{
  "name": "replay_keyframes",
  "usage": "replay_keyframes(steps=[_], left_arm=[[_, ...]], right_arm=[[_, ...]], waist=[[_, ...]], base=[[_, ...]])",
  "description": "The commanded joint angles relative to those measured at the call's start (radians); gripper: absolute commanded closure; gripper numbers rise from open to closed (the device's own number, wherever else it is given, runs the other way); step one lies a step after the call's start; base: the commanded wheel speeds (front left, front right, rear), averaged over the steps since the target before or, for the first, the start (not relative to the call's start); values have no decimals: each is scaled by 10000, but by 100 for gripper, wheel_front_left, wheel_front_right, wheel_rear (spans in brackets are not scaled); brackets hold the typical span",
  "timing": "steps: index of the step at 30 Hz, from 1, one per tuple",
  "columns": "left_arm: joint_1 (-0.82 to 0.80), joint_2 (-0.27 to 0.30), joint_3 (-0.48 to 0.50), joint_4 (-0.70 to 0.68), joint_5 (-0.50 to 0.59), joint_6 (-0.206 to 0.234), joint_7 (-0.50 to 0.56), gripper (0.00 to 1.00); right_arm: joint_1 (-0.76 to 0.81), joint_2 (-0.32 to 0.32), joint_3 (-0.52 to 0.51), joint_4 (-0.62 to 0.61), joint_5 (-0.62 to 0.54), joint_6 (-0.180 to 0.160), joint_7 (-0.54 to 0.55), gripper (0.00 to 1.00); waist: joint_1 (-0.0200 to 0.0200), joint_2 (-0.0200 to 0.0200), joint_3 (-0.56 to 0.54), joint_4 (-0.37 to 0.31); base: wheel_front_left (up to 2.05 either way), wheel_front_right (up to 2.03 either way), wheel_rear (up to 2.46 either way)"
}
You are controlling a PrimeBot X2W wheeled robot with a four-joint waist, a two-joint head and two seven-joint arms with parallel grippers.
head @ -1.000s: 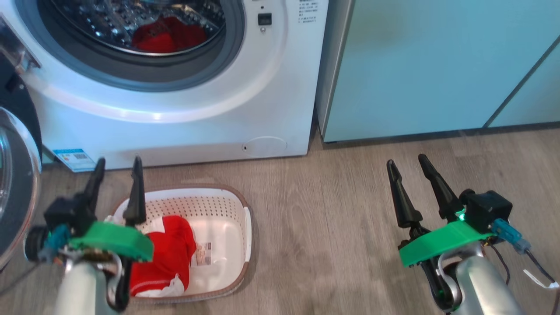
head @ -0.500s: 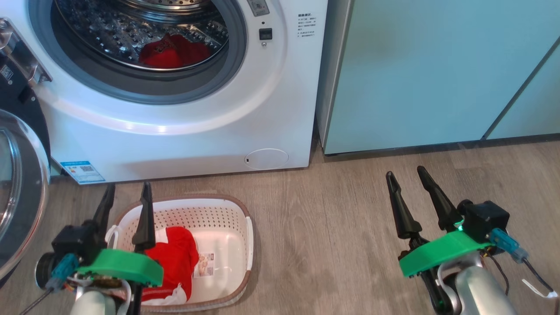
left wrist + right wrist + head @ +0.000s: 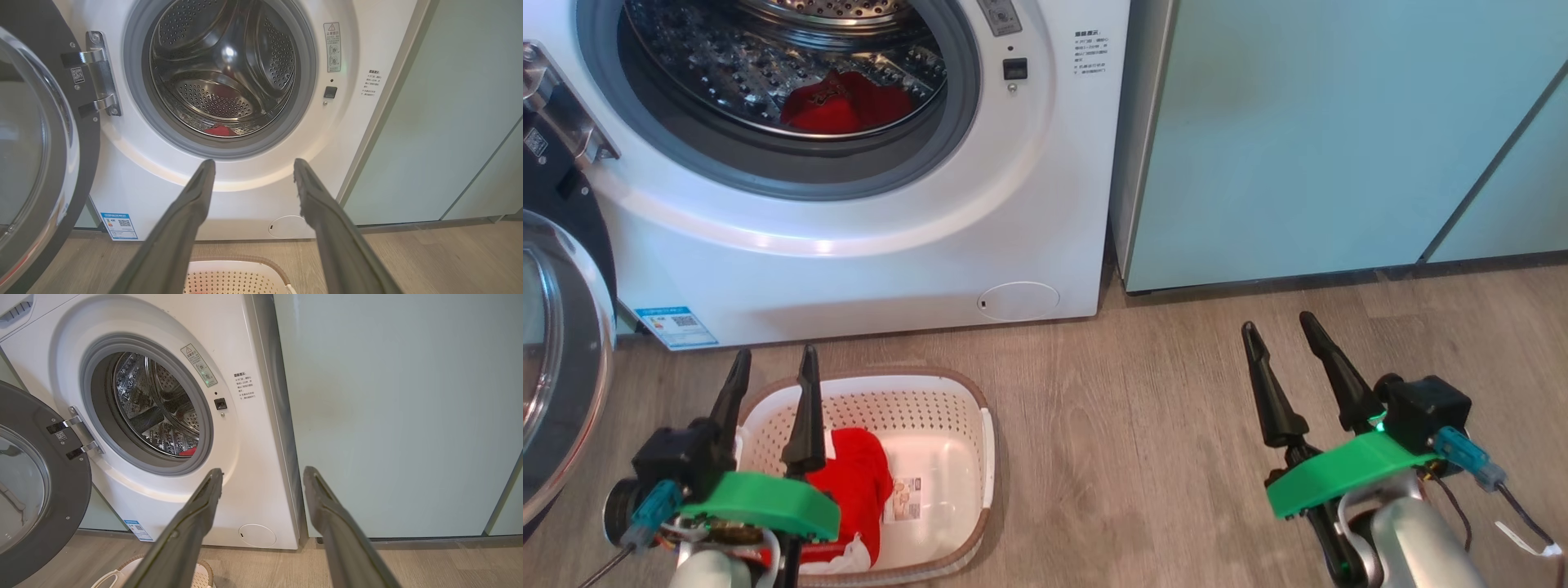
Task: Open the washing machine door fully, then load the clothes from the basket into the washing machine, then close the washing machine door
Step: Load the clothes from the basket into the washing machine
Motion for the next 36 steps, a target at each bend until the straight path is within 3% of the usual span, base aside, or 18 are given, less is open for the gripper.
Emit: replay_keyframes(steps=[1,25,32,36], left_arm=[[-234,71,241,-273,-39,109,-51,0],[-249,70,233,79,-30,81,-51,0],[-503,70,222,747,218,143,-51,0],[-927,111,130,1982,942,180,-51,0]], right_arm=[[-257,-1,280,-274,13,0,-92,0],[-234,-1,293,-331,21,0,-92,0],[-373,-1,282,-463,39,0,-92,0],[-606,-1,289,-614,103,0,-92,0]], waist=[[1,-1,-2,-2],[1,-1,138,66],[1,-1,902,20],[1,-1,1887,-108]], base=[[0,0,0],[0,0,0],[0,0,0],[0,0,0]])
